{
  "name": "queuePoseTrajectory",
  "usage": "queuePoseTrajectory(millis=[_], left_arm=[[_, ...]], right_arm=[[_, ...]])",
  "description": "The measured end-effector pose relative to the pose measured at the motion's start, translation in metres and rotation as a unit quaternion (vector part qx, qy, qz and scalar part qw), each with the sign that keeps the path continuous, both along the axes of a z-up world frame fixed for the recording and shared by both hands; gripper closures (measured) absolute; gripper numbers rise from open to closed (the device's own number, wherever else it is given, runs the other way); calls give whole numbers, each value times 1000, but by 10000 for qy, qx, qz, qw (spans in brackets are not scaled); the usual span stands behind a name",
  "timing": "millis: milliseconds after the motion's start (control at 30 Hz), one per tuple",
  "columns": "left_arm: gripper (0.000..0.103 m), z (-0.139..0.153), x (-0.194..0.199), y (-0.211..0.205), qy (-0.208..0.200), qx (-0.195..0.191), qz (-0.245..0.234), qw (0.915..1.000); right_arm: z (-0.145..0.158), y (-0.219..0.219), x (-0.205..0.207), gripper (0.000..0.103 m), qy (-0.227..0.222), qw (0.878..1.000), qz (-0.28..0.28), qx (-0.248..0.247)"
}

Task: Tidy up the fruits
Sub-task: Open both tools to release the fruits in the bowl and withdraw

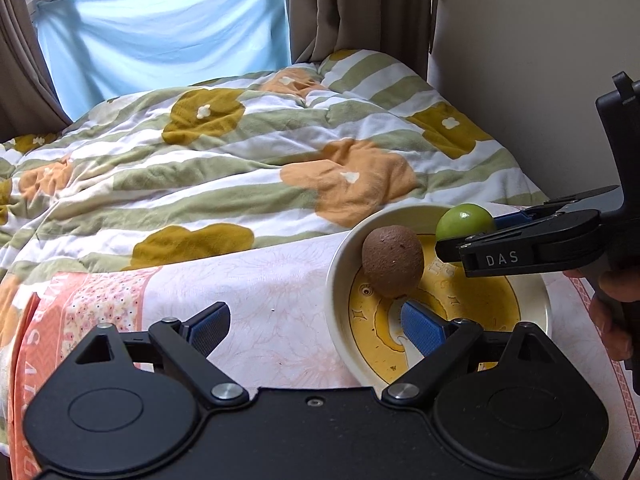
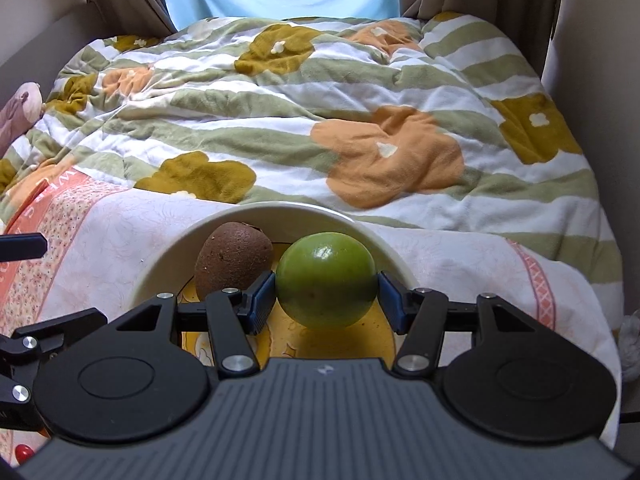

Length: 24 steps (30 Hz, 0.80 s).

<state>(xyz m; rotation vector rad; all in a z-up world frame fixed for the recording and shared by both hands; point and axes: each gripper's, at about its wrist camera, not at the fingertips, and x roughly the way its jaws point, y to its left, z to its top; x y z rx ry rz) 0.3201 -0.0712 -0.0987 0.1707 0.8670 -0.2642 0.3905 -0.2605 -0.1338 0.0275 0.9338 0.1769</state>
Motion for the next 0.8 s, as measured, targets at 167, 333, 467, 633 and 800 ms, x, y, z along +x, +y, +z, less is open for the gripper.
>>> queuePoseTrajectory(millis=[167,333,467,633,800], left_arm=[[8,-3,3,2,40,-51,10,10000],[8,-1,2,4,43,-104,32,9999],[8,4,-1,3,5,-128,88,9999],[8,19,-9,4,-134,-164,186,9996],[8,41,-27,6,-373,-182,286,9987]], right_arm=[[0,4,0,16,-130,9999,27,-103],[9,4,-7,0,-368,9989,43,-278],[18,1,-12,0,-489,9985,70,-220],[39,0,-24,0,-625,9976,151,-271],[66,-1,-43,0,-772,9967,198,-169]])
